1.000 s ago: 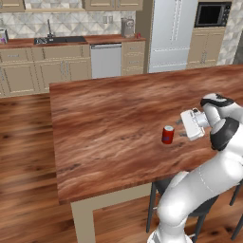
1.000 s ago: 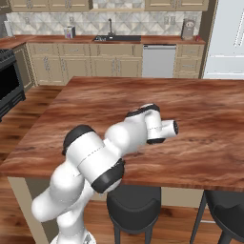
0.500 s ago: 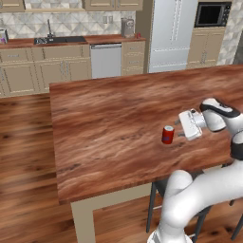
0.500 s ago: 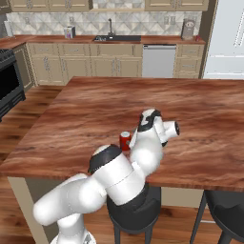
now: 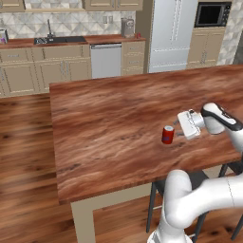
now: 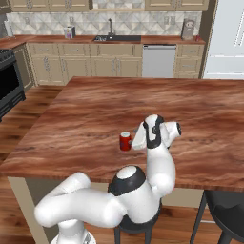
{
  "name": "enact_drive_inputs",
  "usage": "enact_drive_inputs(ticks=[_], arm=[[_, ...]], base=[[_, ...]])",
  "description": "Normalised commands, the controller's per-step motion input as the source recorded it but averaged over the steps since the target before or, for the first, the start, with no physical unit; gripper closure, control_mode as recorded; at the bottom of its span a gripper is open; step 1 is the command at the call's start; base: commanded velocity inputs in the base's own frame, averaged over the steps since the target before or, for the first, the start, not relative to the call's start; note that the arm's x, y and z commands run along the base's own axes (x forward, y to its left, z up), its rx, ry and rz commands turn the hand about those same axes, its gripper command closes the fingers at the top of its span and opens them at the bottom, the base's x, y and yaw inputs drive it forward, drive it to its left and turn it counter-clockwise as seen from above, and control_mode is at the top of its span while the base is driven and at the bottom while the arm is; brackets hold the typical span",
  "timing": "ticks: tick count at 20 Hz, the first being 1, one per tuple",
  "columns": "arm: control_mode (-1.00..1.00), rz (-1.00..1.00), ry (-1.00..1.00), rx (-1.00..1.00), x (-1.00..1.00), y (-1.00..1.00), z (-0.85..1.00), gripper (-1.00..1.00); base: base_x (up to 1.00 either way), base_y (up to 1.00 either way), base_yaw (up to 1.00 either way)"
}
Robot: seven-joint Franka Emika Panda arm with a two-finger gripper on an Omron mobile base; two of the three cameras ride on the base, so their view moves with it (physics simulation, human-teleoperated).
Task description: Four empty soda cans are scattered around the kitchen. Gather all the cans and cluster them next to the stove for recycling.
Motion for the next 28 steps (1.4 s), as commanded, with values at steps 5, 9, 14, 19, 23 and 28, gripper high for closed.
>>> enact_drive_inputs(ticks=[5, 9, 14, 19, 23, 28], arm=[[-1.00, 0.00, 0.01, 0.02, 0.00, 0.00, 0.00, -1.00], [-1.00, 0.00, 0.00, 0.01, 0.00, 0.00, 0.00, -1.00], [-1.00, 0.00, 0.01, 0.00, -0.03, 0.06, -0.04, -1.00], [-1.00, 0.00, 0.00, 0.00, -0.09, 0.11, -0.03, -1.00], [-1.00, 0.00, 0.00, 0.00, -0.12, 0.09, 0.00, -1.00], [-1.00, 0.00, 0.00, 0.00, -0.09, 0.09, 0.00, -1.00]], base=[[0.00, 0.00, 0.00], [0.00, 0.00, 0.00], [0.00, 0.00, 0.00], [0.00, 0.00, 0.00], [0.00, 0.00, 0.00], [0.00, 0.00, 0.00]])
